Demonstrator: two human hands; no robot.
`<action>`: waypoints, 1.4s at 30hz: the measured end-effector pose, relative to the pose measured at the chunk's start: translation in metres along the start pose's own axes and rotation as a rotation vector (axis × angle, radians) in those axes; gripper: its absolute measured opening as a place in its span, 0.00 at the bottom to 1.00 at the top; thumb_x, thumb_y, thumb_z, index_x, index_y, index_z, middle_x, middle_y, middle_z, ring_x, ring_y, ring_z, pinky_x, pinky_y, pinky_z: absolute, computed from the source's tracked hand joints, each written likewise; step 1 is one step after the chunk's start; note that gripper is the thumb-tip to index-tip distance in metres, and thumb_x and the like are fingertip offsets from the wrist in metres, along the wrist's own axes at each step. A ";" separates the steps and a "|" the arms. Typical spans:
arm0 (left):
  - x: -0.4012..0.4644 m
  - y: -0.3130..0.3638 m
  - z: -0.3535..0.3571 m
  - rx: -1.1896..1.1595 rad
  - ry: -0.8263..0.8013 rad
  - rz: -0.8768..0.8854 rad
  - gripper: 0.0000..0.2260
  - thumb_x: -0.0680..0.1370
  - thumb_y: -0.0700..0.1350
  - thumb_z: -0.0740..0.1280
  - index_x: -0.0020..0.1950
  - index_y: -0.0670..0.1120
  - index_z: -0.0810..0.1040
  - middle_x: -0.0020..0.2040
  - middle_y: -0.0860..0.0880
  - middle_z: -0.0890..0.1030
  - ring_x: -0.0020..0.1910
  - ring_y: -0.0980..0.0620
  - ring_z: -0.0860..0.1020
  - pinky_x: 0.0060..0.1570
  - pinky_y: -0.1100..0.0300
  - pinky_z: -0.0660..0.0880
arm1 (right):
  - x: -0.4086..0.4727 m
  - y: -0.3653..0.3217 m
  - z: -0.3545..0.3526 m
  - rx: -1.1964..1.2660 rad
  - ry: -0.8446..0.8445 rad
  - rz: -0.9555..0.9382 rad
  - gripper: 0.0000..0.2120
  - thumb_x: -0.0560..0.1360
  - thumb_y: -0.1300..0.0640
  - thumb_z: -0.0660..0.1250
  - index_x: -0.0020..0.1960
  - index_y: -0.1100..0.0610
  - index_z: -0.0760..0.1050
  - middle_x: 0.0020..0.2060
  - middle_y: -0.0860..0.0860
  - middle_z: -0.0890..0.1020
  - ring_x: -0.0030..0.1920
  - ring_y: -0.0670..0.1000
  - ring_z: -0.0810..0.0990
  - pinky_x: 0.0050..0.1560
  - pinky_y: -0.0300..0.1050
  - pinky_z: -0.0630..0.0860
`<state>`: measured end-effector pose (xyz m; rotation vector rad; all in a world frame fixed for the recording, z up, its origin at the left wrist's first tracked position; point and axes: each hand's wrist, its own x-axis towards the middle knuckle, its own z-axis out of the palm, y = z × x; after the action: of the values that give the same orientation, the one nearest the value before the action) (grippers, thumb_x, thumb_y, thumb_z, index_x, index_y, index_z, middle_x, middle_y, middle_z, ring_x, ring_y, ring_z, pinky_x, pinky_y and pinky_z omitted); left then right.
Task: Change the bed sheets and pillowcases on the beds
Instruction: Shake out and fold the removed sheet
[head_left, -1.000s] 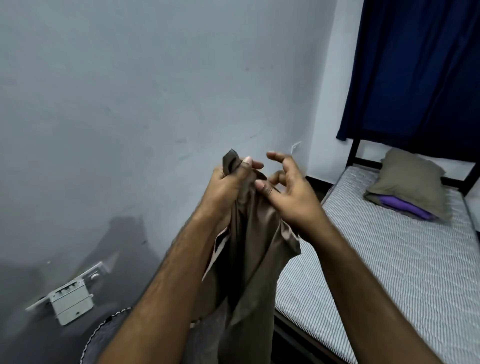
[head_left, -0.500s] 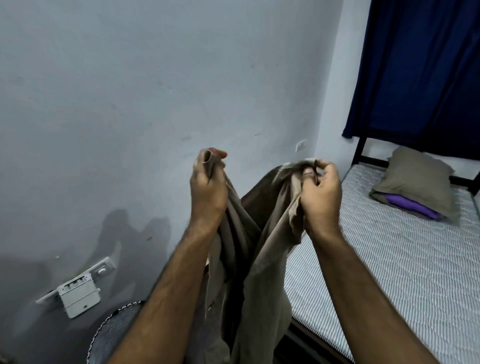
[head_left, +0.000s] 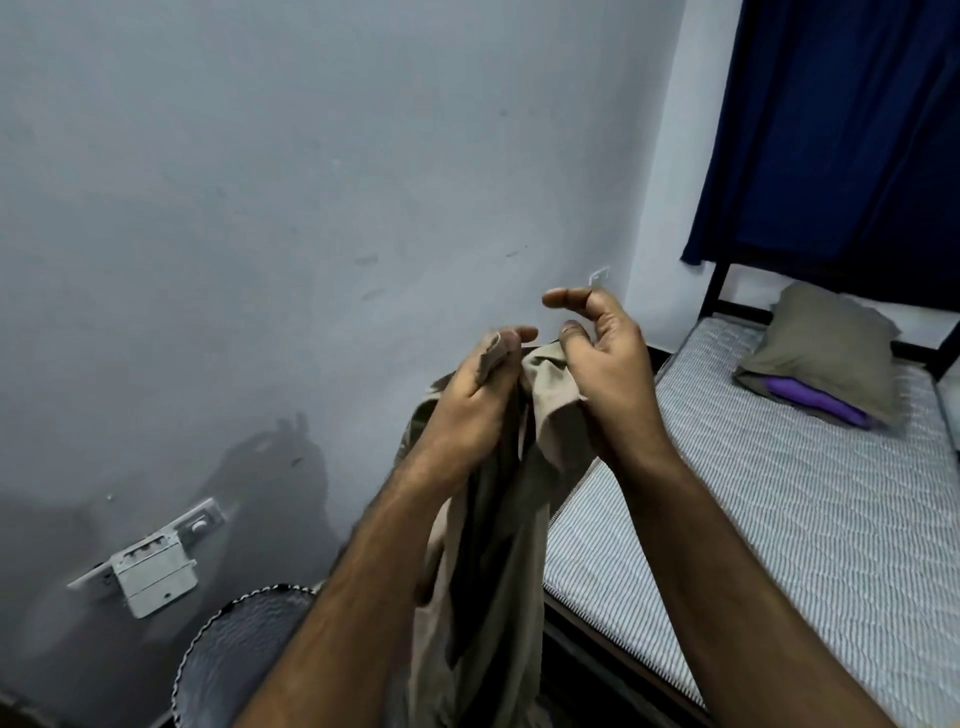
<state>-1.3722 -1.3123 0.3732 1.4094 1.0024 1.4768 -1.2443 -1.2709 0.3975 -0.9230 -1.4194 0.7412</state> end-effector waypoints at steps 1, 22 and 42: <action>-0.001 -0.001 0.002 0.010 -0.006 0.044 0.15 0.84 0.53 0.60 0.67 0.47 0.75 0.50 0.46 0.82 0.52 0.53 0.81 0.54 0.55 0.78 | 0.000 0.001 0.001 0.044 -0.021 0.018 0.17 0.78 0.67 0.58 0.51 0.49 0.80 0.51 0.45 0.85 0.49 0.47 0.83 0.57 0.54 0.80; 0.013 0.004 0.003 0.219 0.268 0.243 0.02 0.80 0.40 0.64 0.48 0.45 0.73 0.44 0.56 0.84 0.45 0.54 0.82 0.47 0.50 0.79 | -0.028 0.000 0.010 -0.213 0.044 -0.270 0.08 0.79 0.51 0.70 0.43 0.52 0.75 0.40 0.47 0.78 0.40 0.43 0.79 0.42 0.37 0.73; 0.058 0.033 0.016 0.066 0.156 0.171 0.09 0.84 0.46 0.61 0.46 0.46 0.75 0.39 0.50 0.81 0.40 0.49 0.79 0.41 0.48 0.76 | 0.022 -0.021 -0.012 0.129 -0.049 -0.201 0.05 0.80 0.64 0.67 0.53 0.62 0.81 0.42 0.52 0.85 0.42 0.44 0.84 0.43 0.35 0.78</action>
<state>-1.3580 -1.2686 0.4235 1.4754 1.0558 1.7141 -1.2337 -1.2623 0.4272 -0.6558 -1.4650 0.6984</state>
